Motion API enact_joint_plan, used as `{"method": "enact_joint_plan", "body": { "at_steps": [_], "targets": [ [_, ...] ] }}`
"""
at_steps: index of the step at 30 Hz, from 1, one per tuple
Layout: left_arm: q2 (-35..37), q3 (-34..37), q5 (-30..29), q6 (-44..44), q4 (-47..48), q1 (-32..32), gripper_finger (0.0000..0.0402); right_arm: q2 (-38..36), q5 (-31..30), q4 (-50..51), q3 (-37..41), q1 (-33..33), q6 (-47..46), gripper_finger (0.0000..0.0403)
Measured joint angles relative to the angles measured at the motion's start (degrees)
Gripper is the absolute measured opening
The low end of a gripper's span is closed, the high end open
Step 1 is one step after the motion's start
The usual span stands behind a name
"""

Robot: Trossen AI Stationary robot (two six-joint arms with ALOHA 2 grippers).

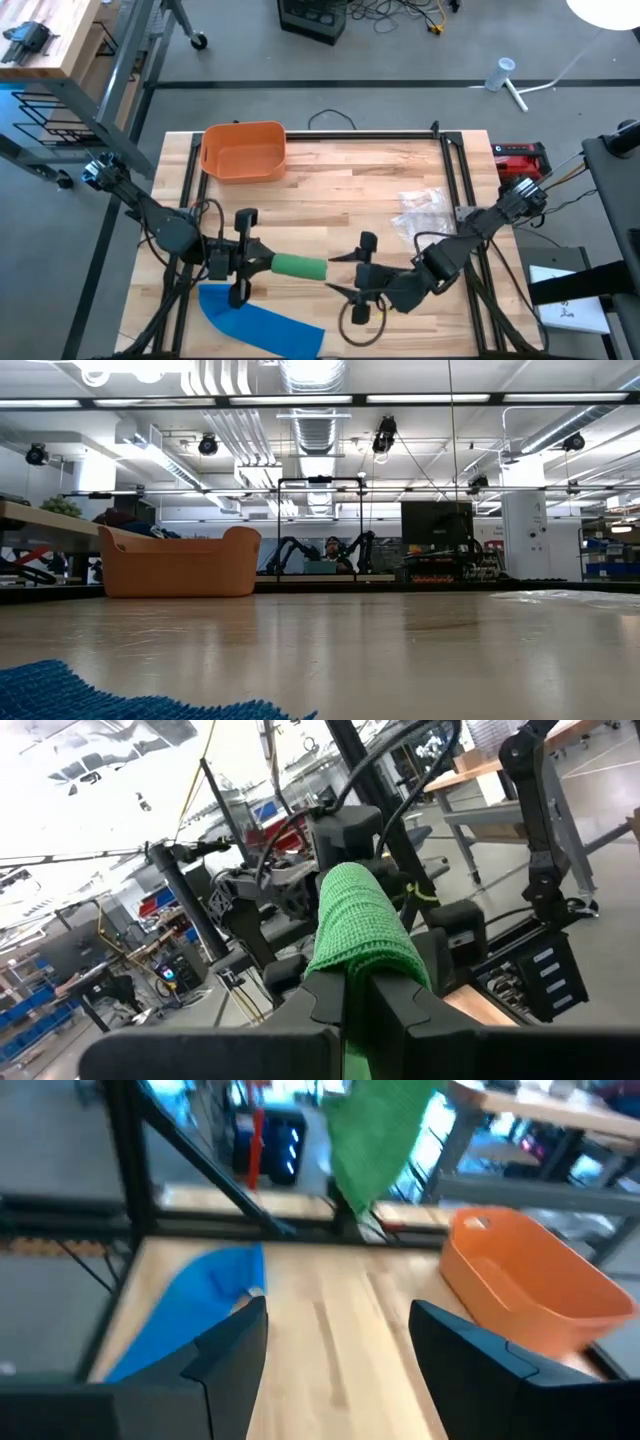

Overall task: Roll bandage
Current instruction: Roll the green bandage

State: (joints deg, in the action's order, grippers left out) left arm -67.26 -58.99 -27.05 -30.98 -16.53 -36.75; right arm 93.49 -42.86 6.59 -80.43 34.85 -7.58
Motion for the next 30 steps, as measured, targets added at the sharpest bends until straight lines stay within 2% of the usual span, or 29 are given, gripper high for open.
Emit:
{"method": "enact_joint_plan", "body": {
  "at_steps": [7,9,13,16,21,30],
  "targets": [
    [-0.1,0.3,0.1,0.2,0.0,0.0,0.0004,0.0,0.2,-22.2,6.1,-1.9,4.6,0.0258],
    [-0.1,0.3,0.2,0.5,0.0,0.0,0.0004,0.0,2.5,-24.1,6.3,-2.6,4.3,0.0258],
    [-0.1,0.5,0.2,0.6,0.0,0.0,0.0004,0.1,10.8,-25.7,6.1,-4.0,2.8,0.0249],
    [-0.1,0.5,0.2,0.6,-0.3,0.0,0.0004,0.4,11.8,-26.1,6.0,-4.6,1.2,0.0238],
    [-0.1,0.6,0.2,0.5,-0.6,0.0,0.0005,0.4,11.8,-26.7,6.0,-5.5,1.2,0.0207],
    [-0.1,0.6,0.2,0.5,-1.0,0.0,0.0006,0.4,11.8,-27.1,6.0,-6.4,2.1,0.0112]
  ]
}}
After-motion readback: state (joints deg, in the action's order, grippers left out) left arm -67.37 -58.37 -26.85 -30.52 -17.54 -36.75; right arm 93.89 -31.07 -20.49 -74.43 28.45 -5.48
